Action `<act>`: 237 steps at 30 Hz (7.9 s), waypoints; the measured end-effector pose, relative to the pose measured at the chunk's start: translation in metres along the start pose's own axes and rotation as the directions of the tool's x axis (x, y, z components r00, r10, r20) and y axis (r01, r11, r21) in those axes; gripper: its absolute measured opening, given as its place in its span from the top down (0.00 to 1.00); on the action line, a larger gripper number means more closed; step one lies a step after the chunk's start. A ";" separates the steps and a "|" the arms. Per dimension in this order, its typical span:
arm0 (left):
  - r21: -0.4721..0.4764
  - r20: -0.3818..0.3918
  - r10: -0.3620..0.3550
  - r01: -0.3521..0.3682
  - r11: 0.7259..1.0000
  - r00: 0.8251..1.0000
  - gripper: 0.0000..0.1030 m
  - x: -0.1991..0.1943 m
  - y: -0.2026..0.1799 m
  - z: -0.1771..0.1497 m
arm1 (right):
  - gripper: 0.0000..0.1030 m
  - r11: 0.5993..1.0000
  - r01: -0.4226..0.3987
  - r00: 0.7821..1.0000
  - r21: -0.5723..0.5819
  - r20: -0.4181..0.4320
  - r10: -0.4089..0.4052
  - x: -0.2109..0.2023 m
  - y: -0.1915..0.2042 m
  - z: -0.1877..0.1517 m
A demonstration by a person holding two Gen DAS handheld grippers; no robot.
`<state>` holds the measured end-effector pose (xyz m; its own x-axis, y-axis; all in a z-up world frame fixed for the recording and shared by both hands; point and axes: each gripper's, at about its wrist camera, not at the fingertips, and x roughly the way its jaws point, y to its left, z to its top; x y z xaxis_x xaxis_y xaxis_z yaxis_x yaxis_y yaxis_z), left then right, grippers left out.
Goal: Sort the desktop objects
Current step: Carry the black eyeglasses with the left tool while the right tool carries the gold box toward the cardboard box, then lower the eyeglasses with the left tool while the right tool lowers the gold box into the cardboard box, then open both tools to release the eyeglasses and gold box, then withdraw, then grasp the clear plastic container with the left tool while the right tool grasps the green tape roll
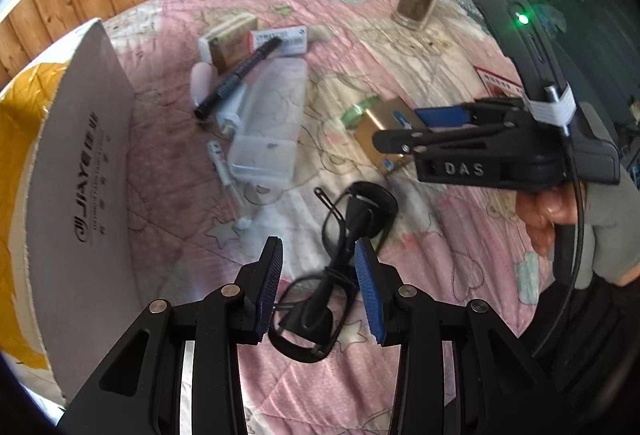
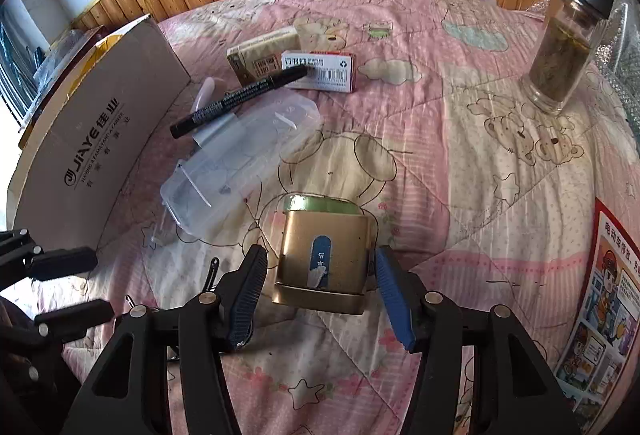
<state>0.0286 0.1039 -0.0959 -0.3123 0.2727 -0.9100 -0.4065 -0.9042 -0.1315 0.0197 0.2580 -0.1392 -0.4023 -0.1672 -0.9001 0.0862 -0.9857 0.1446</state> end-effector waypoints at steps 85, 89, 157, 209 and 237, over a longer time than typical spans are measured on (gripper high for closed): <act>-0.431 0.326 0.175 -0.018 0.902 0.929 0.85 -0.142 0.183 0.021 | 0.52 0.969 -0.127 0.947 -0.211 0.265 0.181 -0.081 0.162 0.048; -0.436 0.324 0.196 -0.038 0.899 0.926 0.84 -0.146 0.196 0.017 | 0.52 0.965 -0.132 0.946 -0.225 0.264 0.190 -0.085 0.178 0.054; -0.644 0.027 0.090 -0.051 0.764 0.996 0.66 -0.008 0.340 0.052 | 0.49 0.807 0.040 0.985 -0.589 -0.110 -0.129 0.110 0.294 0.195; -0.124 0.039 0.045 -0.039 0.991 0.998 0.60 0.032 0.046 0.055 | 0.51 0.992 -0.059 0.989 0.110 0.140 0.043 -0.009 0.001 0.029; -0.173 0.043 0.003 0.004 0.985 0.999 0.70 0.071 0.036 0.066 | 0.52 0.997 -0.074 0.997 -0.030 0.034 0.075 0.025 -0.024 0.035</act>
<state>-0.0648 0.1129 -0.1394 -0.3503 0.2837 -0.8926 -0.2534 -0.9462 -0.2013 -0.0246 0.2770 -0.1512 -0.4251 -0.2412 -0.8724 0.1427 -0.9697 0.1985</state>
